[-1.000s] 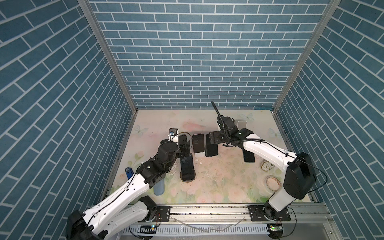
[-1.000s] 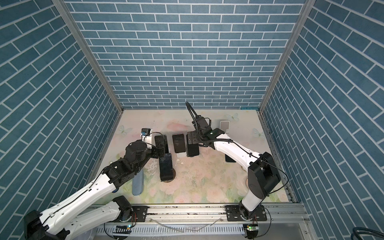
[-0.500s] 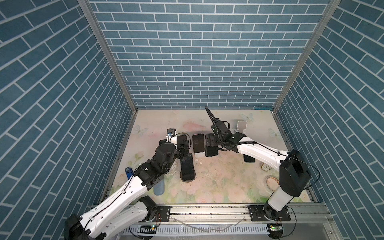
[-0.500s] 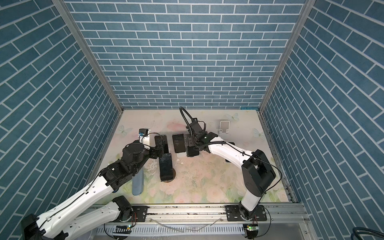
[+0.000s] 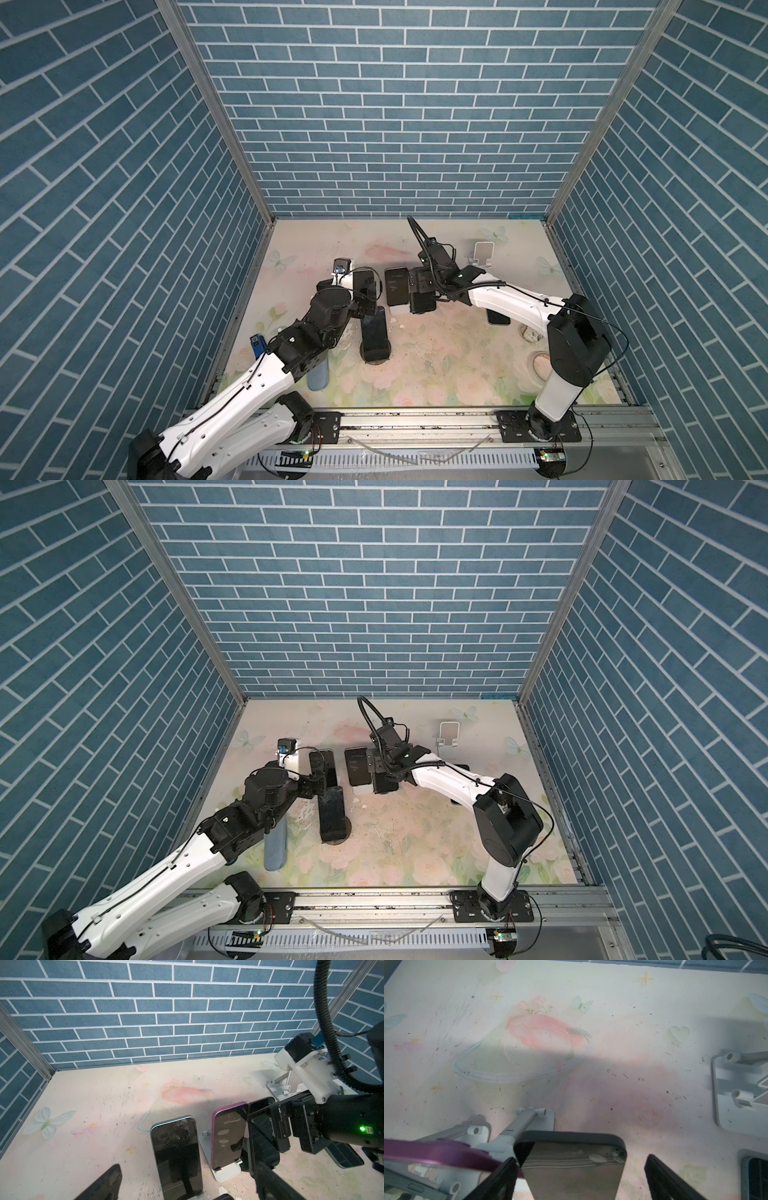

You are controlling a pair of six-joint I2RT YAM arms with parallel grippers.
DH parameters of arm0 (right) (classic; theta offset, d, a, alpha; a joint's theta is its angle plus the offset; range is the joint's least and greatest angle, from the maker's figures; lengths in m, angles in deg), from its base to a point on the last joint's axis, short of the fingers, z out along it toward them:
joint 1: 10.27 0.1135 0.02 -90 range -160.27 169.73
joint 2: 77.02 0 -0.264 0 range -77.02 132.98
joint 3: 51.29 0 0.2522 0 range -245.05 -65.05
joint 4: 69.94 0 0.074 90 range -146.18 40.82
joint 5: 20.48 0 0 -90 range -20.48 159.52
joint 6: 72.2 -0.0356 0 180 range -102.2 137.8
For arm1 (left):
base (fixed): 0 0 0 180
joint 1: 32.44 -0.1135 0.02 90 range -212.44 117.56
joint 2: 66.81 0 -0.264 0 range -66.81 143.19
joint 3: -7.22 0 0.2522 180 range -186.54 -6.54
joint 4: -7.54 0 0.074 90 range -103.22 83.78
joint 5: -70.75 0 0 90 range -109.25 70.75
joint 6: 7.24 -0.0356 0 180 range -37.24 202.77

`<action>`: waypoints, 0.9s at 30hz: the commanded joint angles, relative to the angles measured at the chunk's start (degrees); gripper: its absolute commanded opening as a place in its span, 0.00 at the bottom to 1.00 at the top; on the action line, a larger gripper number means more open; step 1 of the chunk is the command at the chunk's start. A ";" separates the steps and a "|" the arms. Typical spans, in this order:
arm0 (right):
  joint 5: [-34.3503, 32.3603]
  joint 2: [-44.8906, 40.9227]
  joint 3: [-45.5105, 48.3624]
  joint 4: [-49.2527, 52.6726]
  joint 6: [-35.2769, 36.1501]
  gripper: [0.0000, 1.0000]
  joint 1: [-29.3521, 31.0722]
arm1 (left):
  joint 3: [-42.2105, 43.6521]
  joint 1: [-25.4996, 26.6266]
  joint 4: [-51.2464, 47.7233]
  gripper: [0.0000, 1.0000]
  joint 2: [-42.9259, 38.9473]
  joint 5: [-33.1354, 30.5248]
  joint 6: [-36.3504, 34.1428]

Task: Remove the phone from the phone stand
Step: 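Reach the right gripper to the black phone beside the purple phone, then close the right gripper on the black phone and lift it off its dark stand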

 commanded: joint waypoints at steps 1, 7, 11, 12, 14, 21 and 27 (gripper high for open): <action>-0.91 1.48 0.70 -1.02 -2.43 0.96 0.28 | 0.94 0.32 -1.01 1.00 -0.52 -1.08 -0.63; -1.30 2.72 0.65 -1.40 -3.05 0.93 0.26 | 0.94 0.33 -1.10 1.00 -0.70 -1.19 -0.59; -1.41 3.35 0.72 -1.75 -3.24 0.89 0.28 | 2.25 0.34 -0.93 1.00 -0.77 -1.42 -0.70; -1.46 3.52 0.80 -1.77 -3.32 0.89 0.34 | 2.34 0.32 -0.93 1.00 -0.77 -1.42 -0.81; -1.41 3.78 0.90 -2.08 -3.41 0.87 0.41 | 2.43 0.32 -0.76 1.00 -0.88 -1.51 -0.84; -1.71 3.25 1.66 -2.84 -3.07 0.73 0.87 | 2.61 0.34 -0.57 1.00 -0.87 -1.52 -0.84; -1.59 1.06 2.56 -3.51 -3.04 0.65 0.87 | 2.61 0.34 -0.22 1.00 -0.76 -1.51 -0.89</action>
